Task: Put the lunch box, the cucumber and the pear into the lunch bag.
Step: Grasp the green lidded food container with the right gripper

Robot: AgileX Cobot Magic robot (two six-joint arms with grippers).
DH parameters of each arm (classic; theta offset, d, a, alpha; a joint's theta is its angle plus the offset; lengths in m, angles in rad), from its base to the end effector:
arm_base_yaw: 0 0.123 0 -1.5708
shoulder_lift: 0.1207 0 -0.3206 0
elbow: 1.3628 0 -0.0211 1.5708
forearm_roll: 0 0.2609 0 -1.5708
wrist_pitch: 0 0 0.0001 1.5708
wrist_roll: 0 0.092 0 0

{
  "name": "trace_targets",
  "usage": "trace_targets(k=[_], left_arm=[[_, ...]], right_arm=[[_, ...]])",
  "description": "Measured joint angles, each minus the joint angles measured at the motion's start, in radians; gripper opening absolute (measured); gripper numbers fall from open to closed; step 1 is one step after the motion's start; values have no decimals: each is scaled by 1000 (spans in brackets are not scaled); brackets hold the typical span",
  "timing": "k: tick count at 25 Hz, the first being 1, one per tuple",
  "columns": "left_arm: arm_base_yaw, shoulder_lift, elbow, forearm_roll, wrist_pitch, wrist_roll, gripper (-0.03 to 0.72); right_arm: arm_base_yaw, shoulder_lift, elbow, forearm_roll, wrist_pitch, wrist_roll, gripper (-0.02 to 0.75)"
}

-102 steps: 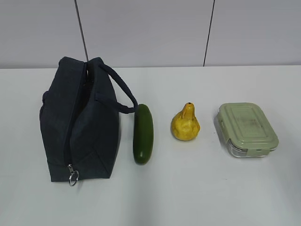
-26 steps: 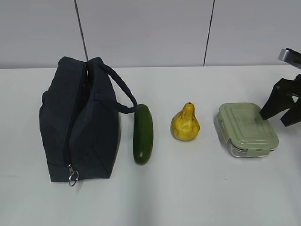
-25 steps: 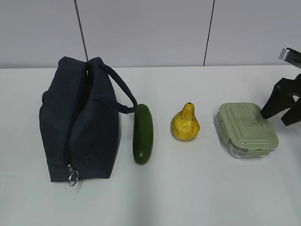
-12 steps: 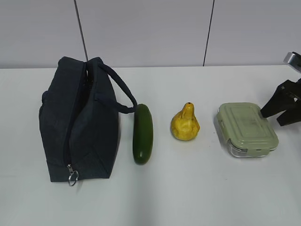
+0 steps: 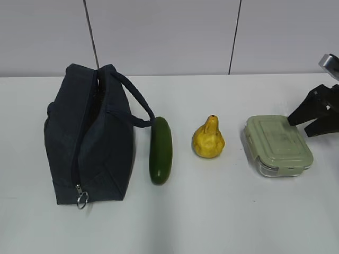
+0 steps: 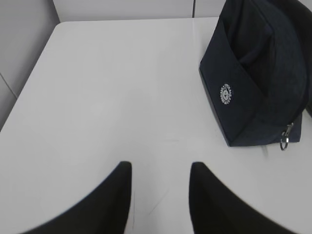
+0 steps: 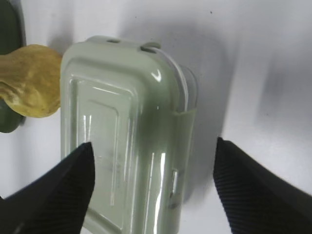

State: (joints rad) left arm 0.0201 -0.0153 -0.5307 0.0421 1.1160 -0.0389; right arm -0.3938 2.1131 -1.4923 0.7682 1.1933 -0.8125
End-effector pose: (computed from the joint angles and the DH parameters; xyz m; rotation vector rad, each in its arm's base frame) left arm -0.0397 0.0027 0.2854 -0.0651 2.0520 0.0386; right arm 0.4204 -0.1103 0.1910 -0.0896 2.7244 0.9236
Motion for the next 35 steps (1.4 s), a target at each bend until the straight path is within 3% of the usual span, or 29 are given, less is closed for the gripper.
trace_targets(k=[9, 35], left_arm=[[0, 0, 0, 0, 0, 0, 239], [0, 0, 0, 0, 0, 0, 239]], right_arm=[[0, 0, 82, 37, 0, -14, 590], [0, 4, 88, 92, -3, -67, 589]])
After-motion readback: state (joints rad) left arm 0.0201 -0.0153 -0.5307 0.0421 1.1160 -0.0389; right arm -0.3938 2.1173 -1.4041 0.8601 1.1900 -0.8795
